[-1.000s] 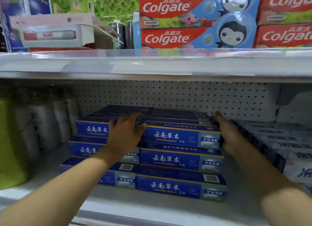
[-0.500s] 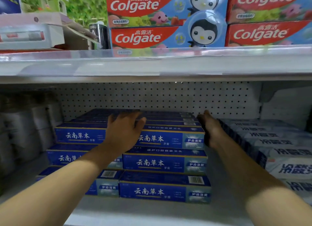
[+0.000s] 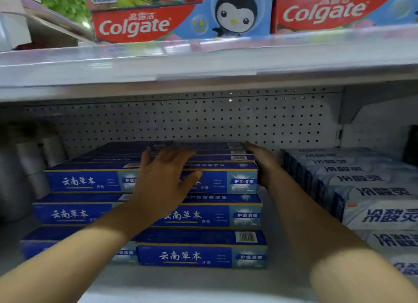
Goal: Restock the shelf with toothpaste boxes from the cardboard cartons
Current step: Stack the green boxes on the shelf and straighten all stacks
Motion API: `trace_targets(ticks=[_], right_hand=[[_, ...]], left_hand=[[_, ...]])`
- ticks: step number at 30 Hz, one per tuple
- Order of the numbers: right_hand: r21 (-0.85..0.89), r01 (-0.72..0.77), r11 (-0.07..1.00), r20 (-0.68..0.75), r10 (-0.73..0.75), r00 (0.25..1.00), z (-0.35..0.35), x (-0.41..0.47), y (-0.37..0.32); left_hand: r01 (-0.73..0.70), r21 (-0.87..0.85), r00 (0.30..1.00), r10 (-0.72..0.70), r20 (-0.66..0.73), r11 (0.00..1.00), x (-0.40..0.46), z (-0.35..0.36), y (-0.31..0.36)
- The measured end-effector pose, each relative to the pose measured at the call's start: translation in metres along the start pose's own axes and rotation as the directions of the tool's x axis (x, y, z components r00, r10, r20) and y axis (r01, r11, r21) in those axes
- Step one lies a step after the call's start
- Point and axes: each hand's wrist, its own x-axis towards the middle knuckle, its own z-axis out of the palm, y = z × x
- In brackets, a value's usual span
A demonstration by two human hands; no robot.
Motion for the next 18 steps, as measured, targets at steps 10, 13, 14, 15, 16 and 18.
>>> trace_targets(ticks=[10,13,14,15,16,18], right_hand=[[0.109,0.020,0.994,0.157,-0.037,0.987,-0.025,-0.016,0.000],[0.139,0.009,0.990,0.237,-0.043,0.971,-0.035,-0.019,0.001],[0.114,0.031,0.993,0.268,-0.061,0.962,-0.037,-0.021,0.001],[0.079,0.062,0.995,0.301,-0.083,0.950,-0.038,-0.022,0.003],[0.047,0.088,0.995,0.319,-0.098,0.943,-0.039,-0.023,0.005],[0.024,0.120,0.992,0.314,-0.121,0.942,-0.038,-0.024,0.005]], left_hand=[[-0.120,-0.082,0.993,0.119,-0.013,0.989,0.000,0.004,0.026],[-0.124,-0.072,0.992,0.123,-0.021,0.990,-0.001,0.004,0.026],[-0.118,-0.081,0.993,0.117,-0.017,0.990,-0.001,0.004,0.026],[-0.112,-0.095,0.994,0.112,-0.011,0.989,-0.001,0.005,0.026],[-0.108,-0.109,0.994,0.108,-0.005,0.988,-0.001,0.005,0.025],[-0.108,-0.118,0.994,0.108,-0.005,0.987,-0.002,0.006,0.024]])
